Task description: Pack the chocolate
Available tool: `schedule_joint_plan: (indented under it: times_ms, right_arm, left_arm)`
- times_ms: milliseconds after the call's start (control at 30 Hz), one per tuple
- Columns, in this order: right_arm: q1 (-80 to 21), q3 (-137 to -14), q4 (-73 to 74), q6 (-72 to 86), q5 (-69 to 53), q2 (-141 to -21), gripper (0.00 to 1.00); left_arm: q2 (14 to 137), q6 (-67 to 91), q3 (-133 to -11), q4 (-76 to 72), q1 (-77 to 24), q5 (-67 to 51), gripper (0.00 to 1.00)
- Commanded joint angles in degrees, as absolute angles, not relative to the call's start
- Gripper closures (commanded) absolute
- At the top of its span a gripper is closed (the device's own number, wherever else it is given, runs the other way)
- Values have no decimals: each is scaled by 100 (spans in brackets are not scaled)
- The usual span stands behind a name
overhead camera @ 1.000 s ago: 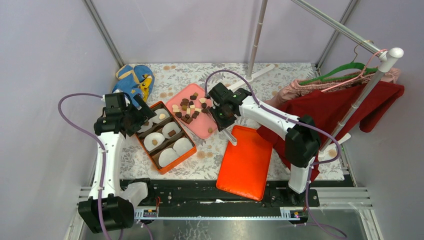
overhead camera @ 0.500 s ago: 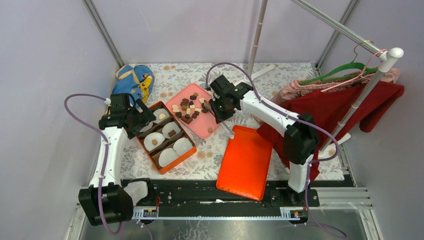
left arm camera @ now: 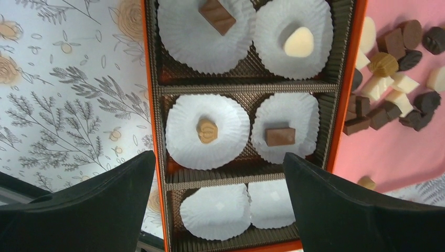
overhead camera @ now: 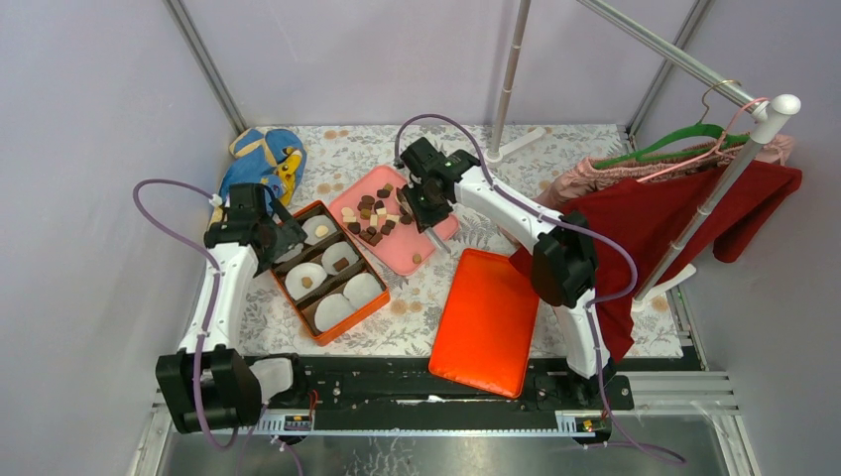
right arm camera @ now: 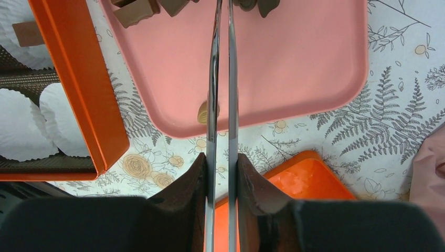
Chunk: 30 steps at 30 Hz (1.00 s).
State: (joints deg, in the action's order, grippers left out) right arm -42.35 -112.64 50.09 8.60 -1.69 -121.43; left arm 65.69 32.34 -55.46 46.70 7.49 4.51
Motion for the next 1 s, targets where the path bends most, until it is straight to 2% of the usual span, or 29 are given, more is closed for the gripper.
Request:
schedule_joint_plan:
  times_ms: [0, 167, 400, 633, 833, 967]
  right_arm:
    - [-4202, -11667, 5255, 872, -348, -12171, 82]
    - [-4201, -11258, 5169, 921, -760, -11927, 81]
    - [-4210, -11221, 5559, 876, -826, -11650, 80]
    - [-4249, -10501, 5413, 1156, -669, -11230, 78]
    - [-4336, -10825, 5689, 1359, -672, -11296, 78]
    - [-4431, -10583, 5298, 1431, -675, -11133, 77]
  left_arm:
    - [6963, 2986, -5985, 4374, 721, 1046, 1]
    - [7387, 3092, -6290, 4699, 712, 565, 1]
    - [7194, 3319, -6318, 5066, 677, 370, 1]
    - [6909, 3004, -6109, 5146, 650, 175, 1]
    - [6713, 2892, -6178, 5080, 419, 135, 1]
    - [6604, 2935, -6162, 5004, 413, 245, 1]
